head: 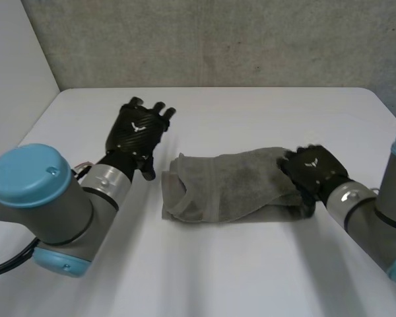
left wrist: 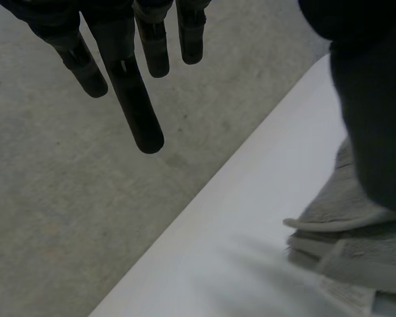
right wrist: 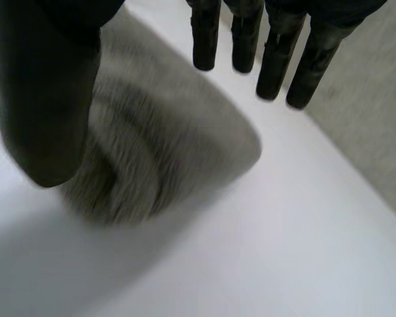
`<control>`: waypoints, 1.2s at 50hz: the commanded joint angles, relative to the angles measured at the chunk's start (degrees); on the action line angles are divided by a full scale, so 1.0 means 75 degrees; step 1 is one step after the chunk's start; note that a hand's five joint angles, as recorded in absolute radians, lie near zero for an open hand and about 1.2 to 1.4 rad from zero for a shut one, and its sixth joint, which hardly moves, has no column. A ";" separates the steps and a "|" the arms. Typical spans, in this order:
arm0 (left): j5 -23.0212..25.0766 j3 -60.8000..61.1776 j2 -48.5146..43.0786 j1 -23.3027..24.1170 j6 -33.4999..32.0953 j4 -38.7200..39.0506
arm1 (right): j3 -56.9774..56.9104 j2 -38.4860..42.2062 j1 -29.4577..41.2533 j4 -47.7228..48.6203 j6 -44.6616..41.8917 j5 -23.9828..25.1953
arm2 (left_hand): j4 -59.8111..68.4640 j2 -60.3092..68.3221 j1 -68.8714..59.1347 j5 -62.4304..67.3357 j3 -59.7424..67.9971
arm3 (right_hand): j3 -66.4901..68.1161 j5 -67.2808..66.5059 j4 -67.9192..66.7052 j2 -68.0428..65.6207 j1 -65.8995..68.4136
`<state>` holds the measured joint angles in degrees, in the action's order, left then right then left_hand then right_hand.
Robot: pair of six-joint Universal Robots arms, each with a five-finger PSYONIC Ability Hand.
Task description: Fold the towel.
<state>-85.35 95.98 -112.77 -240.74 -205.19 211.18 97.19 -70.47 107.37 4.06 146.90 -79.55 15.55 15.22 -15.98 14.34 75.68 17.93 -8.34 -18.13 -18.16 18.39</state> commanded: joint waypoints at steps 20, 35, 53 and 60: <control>-0.0010 -0.0036 -0.0491 0.0434 0.0288 -0.0009 | 0.0400 0.0725 -0.0465 0.0971 0.0872 0.0388 | -0.0330 -0.0286 0.0388 -0.1502 -0.8348 | 0.1419 -0.1365 -0.1393 -0.1388 0.1358; -0.0010 0.0011 -0.0480 0.0388 0.0405 -0.0021 | 0.0060 0.1182 -0.0547 0.1147 0.0897 0.0236 | -0.0330 -0.0285 0.0387 -0.1502 -0.8348 | 0.8276 -0.8222 -0.8249 -0.8245 0.8214; -0.0900 -0.0117 0.0352 -0.0011 0.1130 -0.0044 | -0.2468 0.1319 0.2238 -0.0012 -0.0975 0.0084 | -0.0666 -0.0622 0.0724 -0.1838 -0.8684 | 0.8276 -0.8222 -0.8249 -0.8245 0.8214; -0.1241 -0.0059 0.0564 -0.0409 0.1717 -0.0056 | -0.3350 0.2377 0.3824 -0.0107 -0.2091 0.0154 | -0.0667 -0.0622 0.0724 -0.1838 -0.8684 | 0.8276 -0.8222 -0.8249 -0.8245 0.8214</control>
<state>-92.45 95.22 -109.59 -241.30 -196.22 210.83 77.73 -59.98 125.81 3.86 138.00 -78.79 15.56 14.90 -15.62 12.94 75.68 76.53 -66.96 -76.82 -76.22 75.38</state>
